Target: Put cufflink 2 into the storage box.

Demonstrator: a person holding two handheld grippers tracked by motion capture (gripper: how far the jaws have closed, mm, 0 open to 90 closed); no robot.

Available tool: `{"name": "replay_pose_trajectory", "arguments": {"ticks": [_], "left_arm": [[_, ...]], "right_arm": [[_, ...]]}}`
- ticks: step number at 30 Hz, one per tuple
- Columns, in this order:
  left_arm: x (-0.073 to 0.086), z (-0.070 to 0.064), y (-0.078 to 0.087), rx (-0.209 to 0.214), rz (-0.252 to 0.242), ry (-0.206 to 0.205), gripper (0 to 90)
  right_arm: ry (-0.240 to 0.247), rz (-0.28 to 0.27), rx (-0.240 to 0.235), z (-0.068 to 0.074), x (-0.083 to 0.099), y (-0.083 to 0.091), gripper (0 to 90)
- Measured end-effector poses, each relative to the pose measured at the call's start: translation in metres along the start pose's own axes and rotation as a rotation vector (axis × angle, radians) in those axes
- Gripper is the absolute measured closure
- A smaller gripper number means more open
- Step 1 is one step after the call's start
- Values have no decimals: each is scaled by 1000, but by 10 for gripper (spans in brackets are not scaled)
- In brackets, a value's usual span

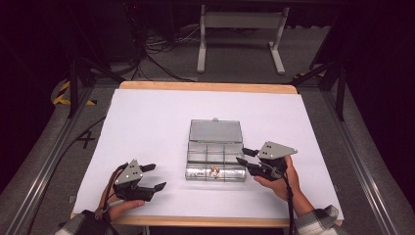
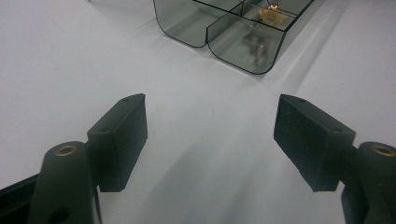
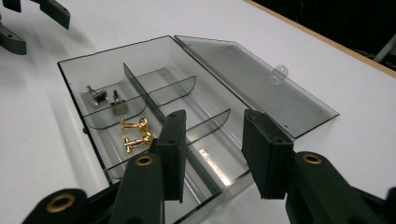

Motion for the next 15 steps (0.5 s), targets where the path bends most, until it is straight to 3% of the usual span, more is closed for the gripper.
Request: {"name": "replay_pose_trajectory", "arguments": {"ticks": [9, 15], "left_arm": [[-15, 0, 2, 6, -43, 15, 268], [-34, -1, 0, 23, -81, 24, 277]], "right_arm": [[-44, 3, 12, -14, 5, 4, 571], [-86, 0, 19, -27, 8, 4, 585]]}}
Point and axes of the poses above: each handheld gripper's, and its own axes: y roughly backward along the jaws, x roughly out of its underside, z roughly to its left, the point moved 10 cm from there along -y, roughly forward along the jaws, and after that the axes turned 6 degrees about z, right-handed, at the moved point
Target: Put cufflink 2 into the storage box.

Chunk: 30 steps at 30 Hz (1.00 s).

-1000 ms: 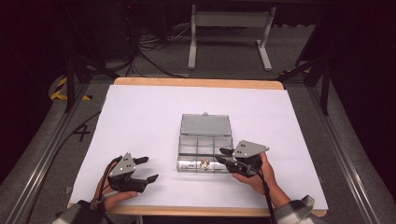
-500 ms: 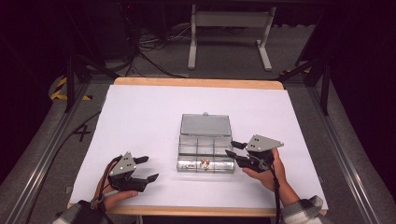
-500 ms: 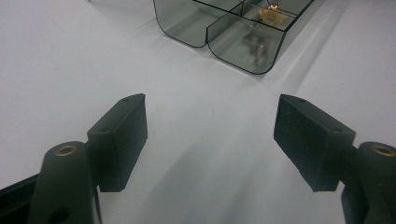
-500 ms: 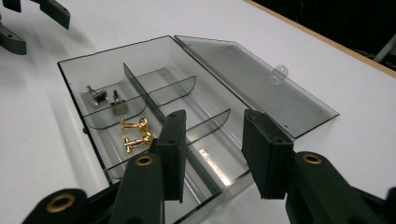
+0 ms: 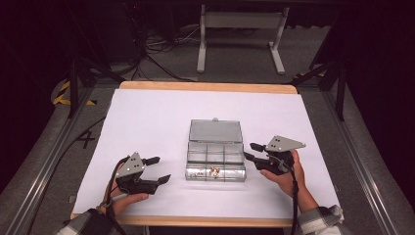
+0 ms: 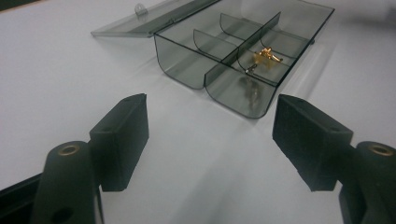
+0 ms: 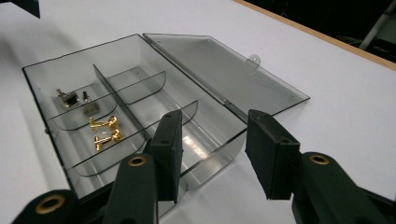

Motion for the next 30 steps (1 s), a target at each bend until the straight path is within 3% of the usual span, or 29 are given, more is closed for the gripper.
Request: {"name": "replay_pose_trajectory", "arguments": {"ticks": [6, 12, 15, 22, 26, 30], "left_arm": [[-14, 0, -13, 15, 5, -23, 285], [-30, 6, -31, 24, -1, 12, 285], [-34, 7, -38, 21, 8, 4, 290], [-41, 10, -54, 40, 20, 39, 289], [-43, 15, -63, 42, 35, 49, 277], [-40, 16, -70, 80, 62, 60, 239]], "right_arm": [[-30, 3, -13, -8, 1, -3, 638], [-67, 4, -10, -17, -1, -11, 667], [-73, 5, -10, -19, -2, -14, 670], [-139, 3, -7, -36, -5, -26, 641], [-212, 10, -47, -44, -8, -39, 618], [-243, 45, -67, -48, -8, -52, 592]]}}
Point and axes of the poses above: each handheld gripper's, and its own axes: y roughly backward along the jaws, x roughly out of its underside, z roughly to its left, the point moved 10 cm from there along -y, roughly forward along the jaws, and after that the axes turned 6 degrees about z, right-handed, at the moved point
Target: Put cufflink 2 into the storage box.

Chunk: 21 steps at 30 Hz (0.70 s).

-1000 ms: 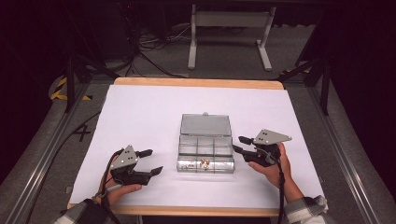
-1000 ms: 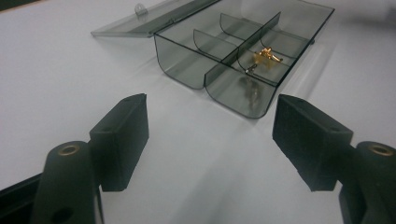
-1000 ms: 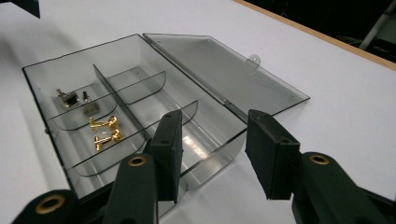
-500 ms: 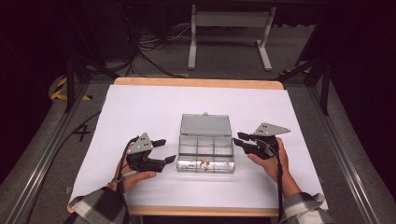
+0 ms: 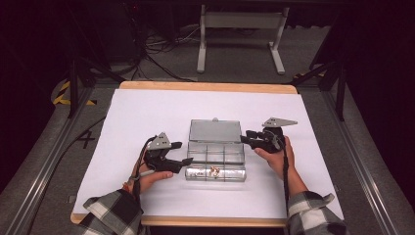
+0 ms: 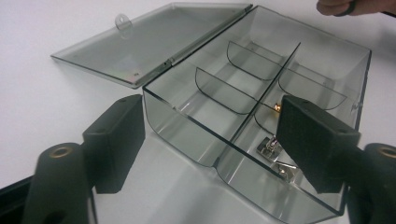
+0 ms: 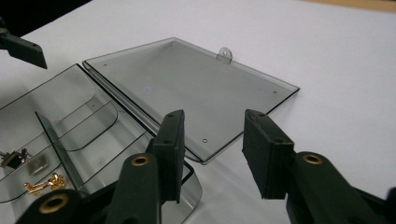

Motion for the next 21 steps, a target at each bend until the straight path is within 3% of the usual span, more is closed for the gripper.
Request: {"name": "replay_pose_trajectory", "arguments": {"ticks": [2, 4, 6, 8, 12, 16, 18, 19, 20, 21], "left_arm": [[1, 0, -4, 24, 10, 6, 238], [0, 1, -7, 20, 17, 3, 239], [-1, 0, -9, 46, 13, 14, 241], [-2, 1, -10, 38, 13, 10, 236], [-1, 1, -12, 42, 21, 19, 258], [-1, 2, -9, 48, 11, 11, 354], [-5, 6, -2, 19, -18, -9, 413], [-8, 7, 6, 43, -43, -9, 475], [-8, 7, 6, 43, -43, -9, 499], [-11, 13, 15, 33, -77, 0, 519]], "right_arm": [[2, 26, 9, -1, 0, -6, 582], [-22, 30, -12, -2, -1, -11, 552], [-39, 36, -6, -5, -2, -14, 537], [-70, 49, -45, -5, -2, -19, 497], [-105, 72, -65, -6, -2, -26, 478], [-119, 89, -63, -8, -2, -29, 460], [-121, 98, -55, -10, -1, -31, 458], [-128, 97, -54, -10, -2, -33, 443], [-128, 97, -54, -10, -2, -33, 443], [-132, 95, -52, -10, -2, -34, 434]]}}
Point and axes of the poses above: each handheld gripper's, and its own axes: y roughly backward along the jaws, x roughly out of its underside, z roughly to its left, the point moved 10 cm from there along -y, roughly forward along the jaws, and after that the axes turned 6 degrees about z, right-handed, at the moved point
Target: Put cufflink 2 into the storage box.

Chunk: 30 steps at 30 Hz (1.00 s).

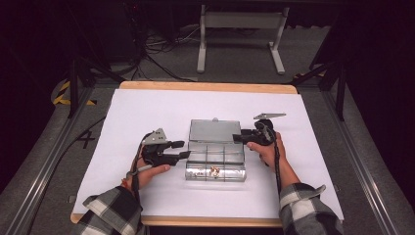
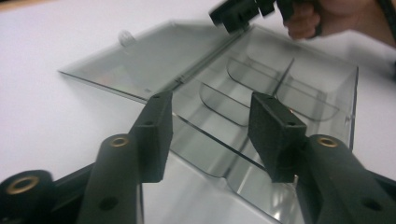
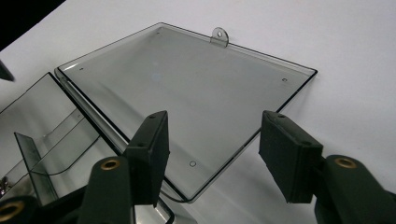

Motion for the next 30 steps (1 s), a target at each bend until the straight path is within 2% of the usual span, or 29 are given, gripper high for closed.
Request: {"name": "replay_pose_trajectory", "arguments": {"ticks": [1, 2, 3, 4, 5, 6, 8, 9, 11, 15, 21, 23, 24, 28, 30], "left_arm": [[0, 0, 0, 0, 0, 0, 556], [-1, 4, 5, -6, -8, 3, 556], [0, 10, 6, -33, 0, -1, 639], [0, 10, 6, -33, 0, -1, 692], [4, 16, 3, -62, 28, 5, 692], [5, 18, 0, -57, 38, 6, 783], [9, 25, -10, -88, 84, -4, 838], [10, 27, -15, -85, 101, -8, 857], [13, 33, -23, -114, 135, -8, 863], [10, 40, -32, -113, 131, 33, 851], [12, 48, -43, -127, 161, 41, 838], [11, 51, -45, -134, 145, 54, 822], [10, 50, -43, -122, 136, 58, 819], [10, 49, -44, -126, 142, 53, 813], [11, 48, -45, -111, 148, 60, 818]], "right_arm": [[0, 0, 0, 0, 0, 0, 434], [-1, 0, -1, 0, 0, 0, 432], [-4, -3, -5, -1, 0, -1, 427], [-4, -3, -5, -1, 0, -1, 427], [-5, -2, -8, -1, 0, -1, 423], [-13, 4, -15, -1, 0, -2, 410], [-28, 13, -13, -2, -1, -4, 388], [-23, 19, -7, -2, -2, -5, 379], [-28, 29, -4, -2, -3, -6, 361], [-28, 29, 3, -4, -4, -9, 331], [-78, 26, -34, -6, -3, -12, 311], [-103, 31, -54, -7, -2, -12, 301], [-115, 32, -65, -7, -2, -13, 299], [-150, 29, -99, -7, 0, -15, 286], [-162, 32, -116, -7, 0, -16, 287]]}}
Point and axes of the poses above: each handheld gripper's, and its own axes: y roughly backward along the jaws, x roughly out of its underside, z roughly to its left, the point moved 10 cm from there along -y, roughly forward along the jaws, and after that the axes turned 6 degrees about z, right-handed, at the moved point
